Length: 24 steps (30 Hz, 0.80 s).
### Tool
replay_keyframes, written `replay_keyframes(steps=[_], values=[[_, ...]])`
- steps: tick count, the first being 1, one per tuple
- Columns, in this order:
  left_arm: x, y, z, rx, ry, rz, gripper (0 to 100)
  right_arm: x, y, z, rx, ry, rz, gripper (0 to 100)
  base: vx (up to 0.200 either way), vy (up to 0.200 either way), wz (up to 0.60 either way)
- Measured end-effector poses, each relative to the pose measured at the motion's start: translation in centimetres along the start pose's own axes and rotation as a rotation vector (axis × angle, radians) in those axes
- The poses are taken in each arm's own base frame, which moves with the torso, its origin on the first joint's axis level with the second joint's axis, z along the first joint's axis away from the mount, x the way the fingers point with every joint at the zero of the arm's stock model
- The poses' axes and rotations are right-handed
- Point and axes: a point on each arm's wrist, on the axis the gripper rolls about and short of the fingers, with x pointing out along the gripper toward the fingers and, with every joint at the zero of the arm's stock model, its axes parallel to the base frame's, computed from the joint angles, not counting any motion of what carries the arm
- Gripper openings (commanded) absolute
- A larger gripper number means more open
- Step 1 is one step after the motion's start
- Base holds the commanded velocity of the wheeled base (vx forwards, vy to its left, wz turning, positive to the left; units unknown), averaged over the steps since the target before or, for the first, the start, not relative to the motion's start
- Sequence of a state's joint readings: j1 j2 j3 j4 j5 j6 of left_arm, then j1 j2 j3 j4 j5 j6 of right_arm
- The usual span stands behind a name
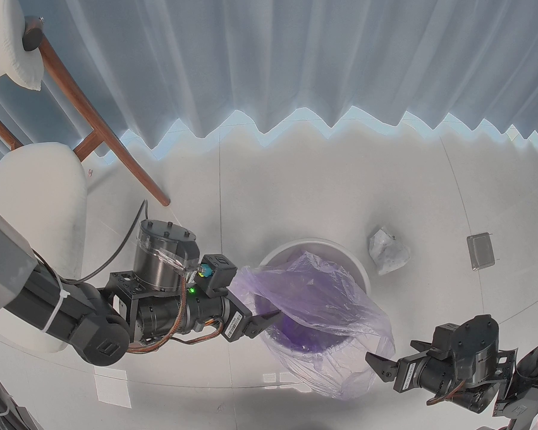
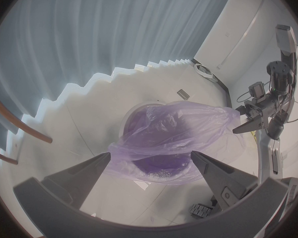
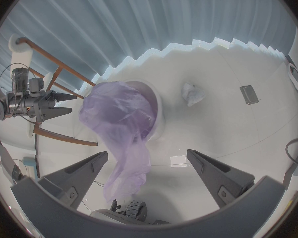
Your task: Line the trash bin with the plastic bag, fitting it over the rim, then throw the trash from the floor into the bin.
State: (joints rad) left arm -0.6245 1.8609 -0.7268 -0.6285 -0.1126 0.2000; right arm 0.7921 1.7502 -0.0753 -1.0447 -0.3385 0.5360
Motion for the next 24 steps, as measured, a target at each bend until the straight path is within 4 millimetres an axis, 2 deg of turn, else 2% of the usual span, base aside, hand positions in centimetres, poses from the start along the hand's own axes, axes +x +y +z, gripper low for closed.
replay_keyframes(steps=[9,19,24], values=[[1.0,-0.1,-0.6,0.071,0.020,-0.047,100,0.6,0.6,-0.7,-0.017,0.035,0.007,100,0.000,0.000,0.00],[2.6,-0.1,0.4,0.180,-0.009,-0.082,100,1.5,1.1,-0.5,0.009,-0.021,0.037,100,0.000,0.000,0.00],[3.2,-1.1,0.5,0.202,-0.011,-0.115,100,2.1,1.2,-0.6,0.014,-0.029,0.039,100,0.000,0.000,0.00]])
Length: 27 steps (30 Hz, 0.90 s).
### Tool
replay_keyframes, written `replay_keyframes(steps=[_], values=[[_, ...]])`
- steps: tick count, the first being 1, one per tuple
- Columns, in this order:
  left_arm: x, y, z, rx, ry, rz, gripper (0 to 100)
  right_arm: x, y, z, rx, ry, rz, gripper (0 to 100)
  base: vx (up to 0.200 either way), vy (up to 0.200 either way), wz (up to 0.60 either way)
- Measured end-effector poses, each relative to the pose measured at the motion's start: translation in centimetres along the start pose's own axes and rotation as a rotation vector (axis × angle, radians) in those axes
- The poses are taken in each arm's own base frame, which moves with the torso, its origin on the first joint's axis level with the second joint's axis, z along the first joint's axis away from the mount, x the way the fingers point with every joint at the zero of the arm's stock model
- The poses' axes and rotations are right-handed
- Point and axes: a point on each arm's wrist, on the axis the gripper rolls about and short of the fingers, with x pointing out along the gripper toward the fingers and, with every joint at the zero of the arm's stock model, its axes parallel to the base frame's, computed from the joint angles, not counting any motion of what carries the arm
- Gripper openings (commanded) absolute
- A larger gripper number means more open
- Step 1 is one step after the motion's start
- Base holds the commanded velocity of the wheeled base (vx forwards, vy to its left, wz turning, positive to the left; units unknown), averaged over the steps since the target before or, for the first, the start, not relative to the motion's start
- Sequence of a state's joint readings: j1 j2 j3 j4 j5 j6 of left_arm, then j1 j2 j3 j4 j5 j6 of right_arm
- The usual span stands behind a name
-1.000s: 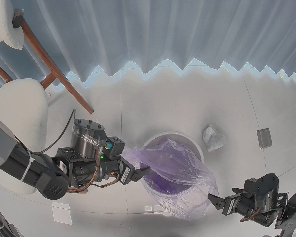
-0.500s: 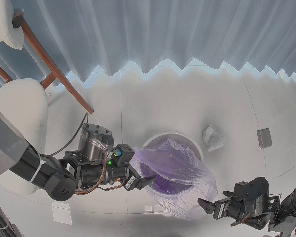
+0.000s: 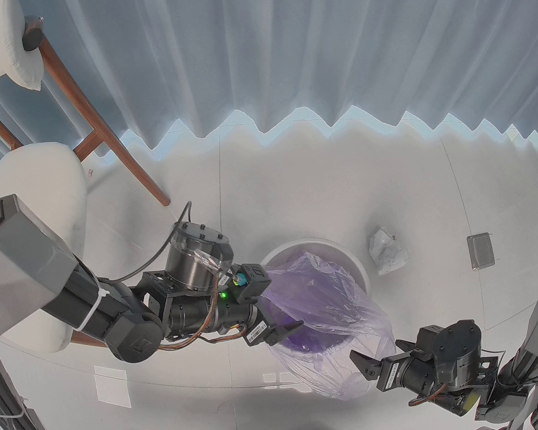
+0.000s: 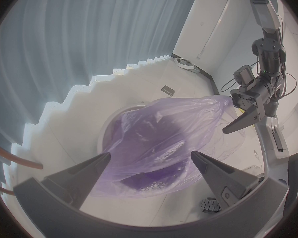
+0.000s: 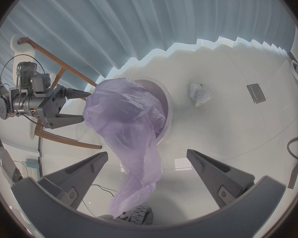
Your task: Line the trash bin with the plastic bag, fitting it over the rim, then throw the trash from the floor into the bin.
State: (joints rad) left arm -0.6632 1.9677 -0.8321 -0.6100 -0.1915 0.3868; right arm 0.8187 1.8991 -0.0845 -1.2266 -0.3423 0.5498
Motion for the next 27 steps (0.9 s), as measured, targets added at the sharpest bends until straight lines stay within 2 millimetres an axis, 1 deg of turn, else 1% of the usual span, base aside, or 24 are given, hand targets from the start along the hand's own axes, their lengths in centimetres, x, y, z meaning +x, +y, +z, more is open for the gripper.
replay_keyframes(steps=[4,8,17,21,22,27], values=[[0.8,-1.3,0.1,0.018,0.003,-0.038,100,0.4,0.0,-0.2,0.002,-0.001,-0.002,100,0.000,0.000,0.00],[1.6,-1.8,0.0,0.023,0.012,-0.053,100,0.6,-0.1,-0.3,0.003,0.001,-0.007,100,0.000,0.000,0.00],[3.6,-1.3,-0.1,0.011,0.019,-0.039,100,0.9,-0.5,-0.3,0.011,0.003,-0.028,100,0.000,0.000,0.00],[4.3,-1.0,0.2,0.008,0.013,-0.025,100,1.0,-0.6,-0.2,0.019,-0.006,-0.029,100,0.000,0.000,0.00],[4.5,-1.0,0.2,0.008,0.014,-0.021,0,1.1,-0.6,-0.2,0.021,-0.009,-0.029,0,0.000,0.000,0.00],[5.0,-1.0,0.2,-0.023,0.018,-0.002,0,1.6,-0.5,0.0,0.043,-0.048,-0.016,0,0.000,0.000,0.00]])
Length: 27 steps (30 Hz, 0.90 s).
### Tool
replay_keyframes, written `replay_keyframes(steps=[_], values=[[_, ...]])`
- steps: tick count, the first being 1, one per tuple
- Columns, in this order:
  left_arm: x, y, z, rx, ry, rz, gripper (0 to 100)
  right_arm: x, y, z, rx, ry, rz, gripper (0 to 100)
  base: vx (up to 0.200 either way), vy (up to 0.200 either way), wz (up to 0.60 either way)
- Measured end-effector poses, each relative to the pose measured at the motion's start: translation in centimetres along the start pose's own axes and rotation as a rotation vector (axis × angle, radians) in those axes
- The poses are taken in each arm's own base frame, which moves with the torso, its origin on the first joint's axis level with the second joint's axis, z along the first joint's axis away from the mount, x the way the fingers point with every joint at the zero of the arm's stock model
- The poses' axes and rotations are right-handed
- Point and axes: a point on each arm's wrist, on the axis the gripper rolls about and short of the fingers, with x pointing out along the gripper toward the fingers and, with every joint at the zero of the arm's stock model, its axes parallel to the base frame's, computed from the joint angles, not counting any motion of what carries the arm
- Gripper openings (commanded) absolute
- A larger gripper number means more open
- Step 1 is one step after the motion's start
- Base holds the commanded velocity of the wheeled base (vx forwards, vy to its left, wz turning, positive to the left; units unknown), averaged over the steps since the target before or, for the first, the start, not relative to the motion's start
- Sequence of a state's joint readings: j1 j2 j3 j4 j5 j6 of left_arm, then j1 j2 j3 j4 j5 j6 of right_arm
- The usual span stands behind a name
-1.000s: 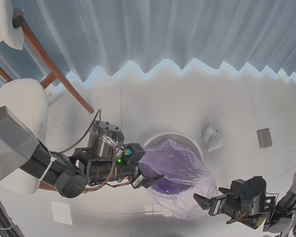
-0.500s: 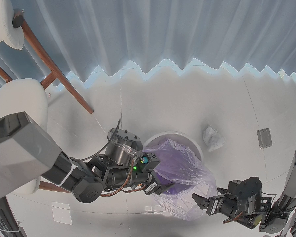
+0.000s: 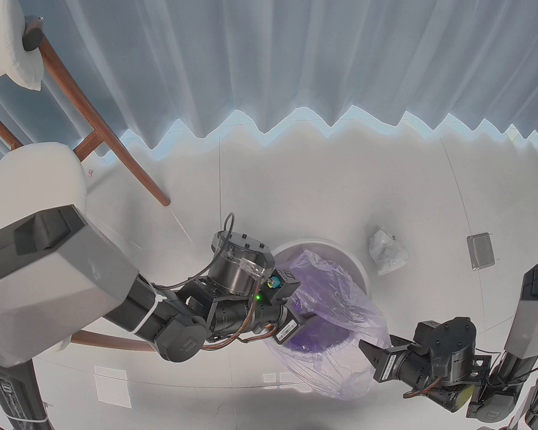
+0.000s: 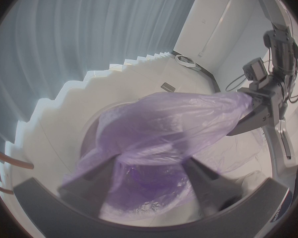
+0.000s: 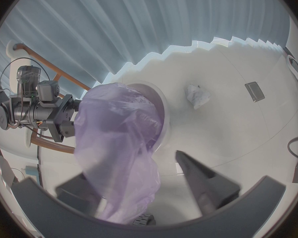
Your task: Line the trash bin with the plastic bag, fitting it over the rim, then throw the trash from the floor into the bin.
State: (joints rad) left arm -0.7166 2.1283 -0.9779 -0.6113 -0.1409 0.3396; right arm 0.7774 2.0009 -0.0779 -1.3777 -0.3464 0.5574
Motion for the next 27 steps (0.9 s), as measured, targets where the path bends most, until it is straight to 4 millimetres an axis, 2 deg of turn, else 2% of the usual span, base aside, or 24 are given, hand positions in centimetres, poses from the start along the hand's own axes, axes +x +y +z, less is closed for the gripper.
replay_keyframes(steps=[8,13,18,22,27], values=[[0.4,-0.5,0.4,-0.044,-0.010,0.024,0,0.3,-0.3,-0.3,0.006,-0.009,-0.007,0,0.000,0.000,0.00],[0.2,0.0,1.1,-0.067,-0.043,0.039,0,0.6,-0.8,0.8,0.034,-0.054,-0.017,0,0.000,0.000,0.00],[-0.7,1.5,1.5,-0.101,-0.053,0.073,0,0.9,-1.3,2.5,0.076,-0.085,0.047,0,0.000,0.000,0.00],[-1.4,3.5,1.5,-0.137,-0.046,0.106,0,1.2,-1.9,4.1,0.109,-0.110,0.110,0,0.000,0.000,0.00],[-1.8,5.1,3.0,-0.271,-0.053,0.106,0,1.6,-2.7,5.5,0.134,-0.135,0.157,0,0.000,0.000,0.00]])
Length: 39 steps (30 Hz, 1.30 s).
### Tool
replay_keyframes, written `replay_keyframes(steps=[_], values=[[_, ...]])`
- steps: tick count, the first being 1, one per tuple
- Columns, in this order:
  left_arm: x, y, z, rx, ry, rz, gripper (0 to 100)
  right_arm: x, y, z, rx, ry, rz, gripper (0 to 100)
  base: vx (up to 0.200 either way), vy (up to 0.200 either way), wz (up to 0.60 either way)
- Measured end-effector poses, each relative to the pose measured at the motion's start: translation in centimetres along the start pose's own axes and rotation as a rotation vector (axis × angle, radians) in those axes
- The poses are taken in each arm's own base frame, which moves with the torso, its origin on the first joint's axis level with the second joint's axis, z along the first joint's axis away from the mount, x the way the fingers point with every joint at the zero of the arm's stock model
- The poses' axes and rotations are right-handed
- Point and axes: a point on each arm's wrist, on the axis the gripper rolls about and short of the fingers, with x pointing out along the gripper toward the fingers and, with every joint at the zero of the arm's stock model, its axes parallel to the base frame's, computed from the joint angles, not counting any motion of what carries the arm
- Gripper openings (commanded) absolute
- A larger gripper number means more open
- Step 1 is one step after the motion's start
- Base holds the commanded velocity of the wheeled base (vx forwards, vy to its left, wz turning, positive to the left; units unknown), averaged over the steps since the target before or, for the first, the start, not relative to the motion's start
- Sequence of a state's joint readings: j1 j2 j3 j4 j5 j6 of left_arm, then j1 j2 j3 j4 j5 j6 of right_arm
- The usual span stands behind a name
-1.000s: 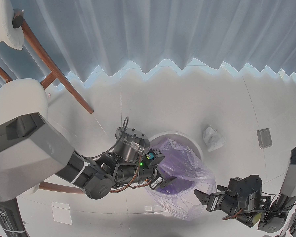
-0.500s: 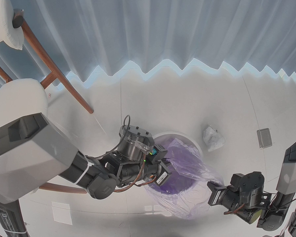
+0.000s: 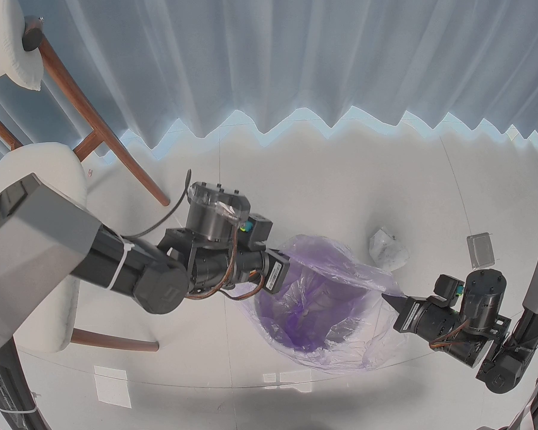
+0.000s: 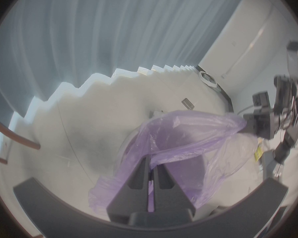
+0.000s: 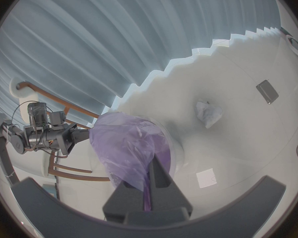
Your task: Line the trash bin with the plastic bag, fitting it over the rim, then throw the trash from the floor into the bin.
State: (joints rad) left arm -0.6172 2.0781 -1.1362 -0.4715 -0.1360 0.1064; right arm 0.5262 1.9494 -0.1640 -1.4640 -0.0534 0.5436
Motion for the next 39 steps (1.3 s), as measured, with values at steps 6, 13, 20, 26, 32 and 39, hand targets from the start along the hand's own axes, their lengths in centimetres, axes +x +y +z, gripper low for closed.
replay_keyframes(steps=[6,13,20,26,32,39], values=[[0.0,0.7,2.9,-0.094,0.008,-0.020,0,0.4,-1.2,1.3,0.026,0.017,0.081,0,0.000,0.000,0.00],[0.4,2.2,3.7,-0.154,0.022,-0.036,0,1.0,-2.7,2.7,0.050,0.002,0.105,0,0.000,0.000,0.00],[1.9,2.8,4.4,-0.200,0.005,-0.040,0,3.2,-4.4,4.7,0.069,-0.032,0.114,0,0.000,0.000,0.00],[3.6,3.5,4.7,-0.212,-0.005,-0.033,0,4.6,-5.2,5.6,0.080,-0.040,0.103,0,0.000,0.000,0.00],[5.1,4.3,5.0,-0.243,-0.007,-0.026,0,6.1,-6.3,6.3,0.088,-0.060,0.088,0,0.000,0.000,0.00],[6.6,5.1,4.7,-0.257,-0.015,-0.014,0,7.5,-7.8,6.2,0.100,-0.063,0.060,0,0.000,0.000,0.00]])
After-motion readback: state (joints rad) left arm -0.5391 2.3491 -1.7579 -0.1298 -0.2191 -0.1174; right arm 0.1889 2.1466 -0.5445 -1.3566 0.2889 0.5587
